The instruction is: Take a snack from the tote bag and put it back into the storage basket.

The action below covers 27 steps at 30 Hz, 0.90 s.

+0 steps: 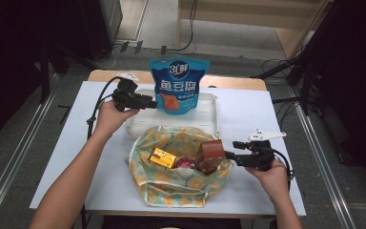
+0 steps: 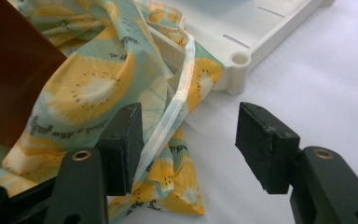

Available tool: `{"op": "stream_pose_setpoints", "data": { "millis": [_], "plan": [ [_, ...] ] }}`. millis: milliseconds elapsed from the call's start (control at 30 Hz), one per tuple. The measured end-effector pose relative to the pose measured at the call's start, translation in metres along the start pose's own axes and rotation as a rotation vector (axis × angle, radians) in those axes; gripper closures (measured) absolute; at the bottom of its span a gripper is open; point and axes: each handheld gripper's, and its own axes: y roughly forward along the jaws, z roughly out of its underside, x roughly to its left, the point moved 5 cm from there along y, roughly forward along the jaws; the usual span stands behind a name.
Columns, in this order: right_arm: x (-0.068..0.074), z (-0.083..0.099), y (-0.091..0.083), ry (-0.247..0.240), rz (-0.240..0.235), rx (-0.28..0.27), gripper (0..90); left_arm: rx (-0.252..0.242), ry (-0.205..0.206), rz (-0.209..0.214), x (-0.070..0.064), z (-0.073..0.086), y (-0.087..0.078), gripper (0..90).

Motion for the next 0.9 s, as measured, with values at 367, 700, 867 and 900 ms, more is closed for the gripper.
{"op": "stream_pose_setpoints", "data": {
  "millis": [367, 700, 867, 900],
  "plan": [
    [0.010, -0.002, -0.011, -0.033, -0.014, 0.016, 42.3, -0.003, 0.031, 0.041, -0.032, 0.013, -0.012, 49.2],
    [0.014, -0.008, -0.033, -0.066, -0.033, -0.002, 42.3, -0.028, 0.039, 0.065, -0.050, 0.024, -0.032, 45.1],
    [0.022, -0.014, -0.041, -0.103, -0.070, 0.012, 42.2, -0.046, 0.033, 0.073, -0.054, 0.026, -0.041, 44.0],
    [0.024, -0.015, -0.042, -0.110, -0.079, 0.014, 41.9, -0.046, 0.039, 0.072, -0.054, 0.026, -0.042, 44.0]
  ]
}}
